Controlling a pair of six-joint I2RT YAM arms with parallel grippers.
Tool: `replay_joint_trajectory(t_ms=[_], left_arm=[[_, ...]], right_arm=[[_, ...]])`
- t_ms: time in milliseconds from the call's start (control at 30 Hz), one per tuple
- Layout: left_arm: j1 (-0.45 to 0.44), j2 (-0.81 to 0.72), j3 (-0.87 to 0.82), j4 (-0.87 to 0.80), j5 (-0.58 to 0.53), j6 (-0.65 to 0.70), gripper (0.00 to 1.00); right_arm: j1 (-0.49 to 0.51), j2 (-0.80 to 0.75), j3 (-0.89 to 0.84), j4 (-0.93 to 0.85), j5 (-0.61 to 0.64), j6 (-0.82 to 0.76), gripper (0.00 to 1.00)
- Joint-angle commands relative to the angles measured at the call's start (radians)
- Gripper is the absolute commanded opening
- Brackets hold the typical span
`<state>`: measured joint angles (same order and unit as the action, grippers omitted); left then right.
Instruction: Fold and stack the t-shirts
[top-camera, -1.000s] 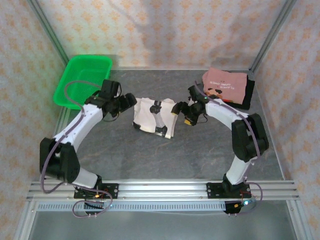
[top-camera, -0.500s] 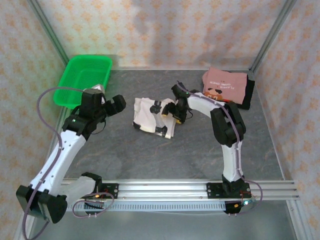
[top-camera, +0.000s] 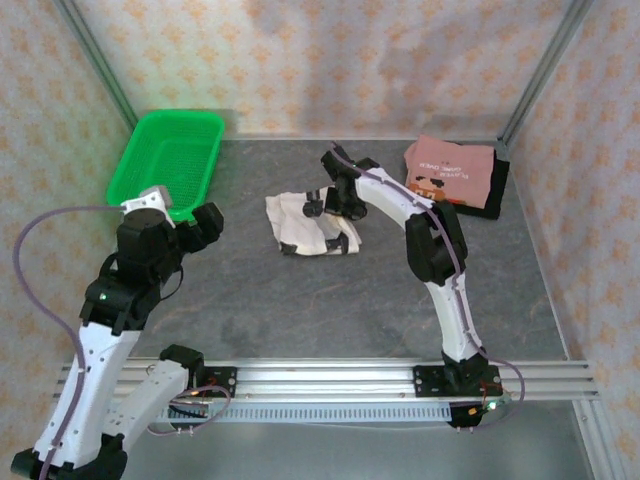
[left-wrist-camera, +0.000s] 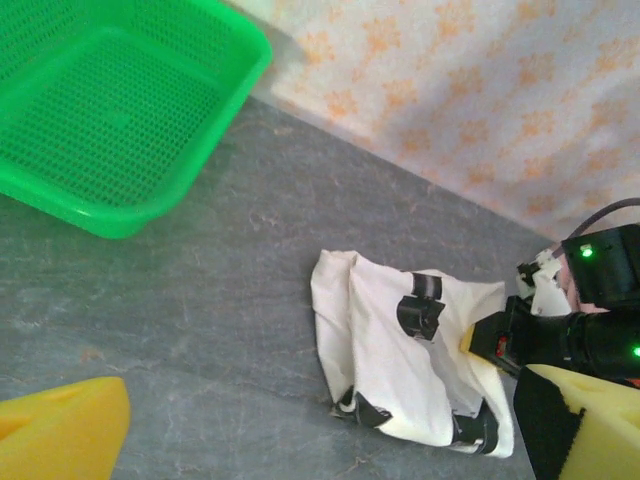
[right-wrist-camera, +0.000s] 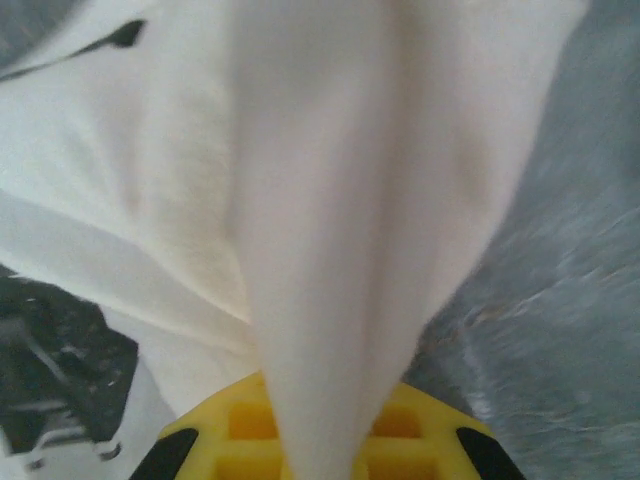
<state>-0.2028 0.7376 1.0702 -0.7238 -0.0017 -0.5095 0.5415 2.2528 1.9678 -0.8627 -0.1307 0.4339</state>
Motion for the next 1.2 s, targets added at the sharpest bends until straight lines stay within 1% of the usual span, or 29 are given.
replay_joint_trajectory(t_ms=[0,100,200,333,433,767,1167], left_arm=[[0.0,-0.01,0.021,-0.074,-0.059,0.029,1.0],[-0.001,-0.031,-0.015,-0.053,-0.048,0.016,1.0],[0.0,-0.034,-0.04,-0.006,0.01,0.011,1.0],[0.0,-0.017,-0.051,0.054,0.082,-0.001,1.0],[-0.001,-0.006,-0.058,0.075,0.109,-0.011,1.0],[-0.001,-0.024,-0.087,0.04,0.106,-0.008,1.0],[-0.002,-0.071,-0.12,-0.029,0.077,-0.004,1.0]], right_arm=[[-0.005,-0.036,0.154,-0.108,0.234,-0.147,0.0],[-0.011,-0.039,0.254,-0.166,0.32,-0.213,0.0],[-0.021,-0.053,0.293,-0.165,0.398,-0.275,0.0],[-0.045,-0.051,0.338,-0.151,0.444,-0.344,0.0],[-0.063,-0.047,0.355,-0.133,0.472,-0.405,0.0],[-0.117,-0.041,0.376,-0.042,0.501,-0.67,0.0],[-0.286,-0.034,0.368,0.043,0.387,-0.73,0.0]])
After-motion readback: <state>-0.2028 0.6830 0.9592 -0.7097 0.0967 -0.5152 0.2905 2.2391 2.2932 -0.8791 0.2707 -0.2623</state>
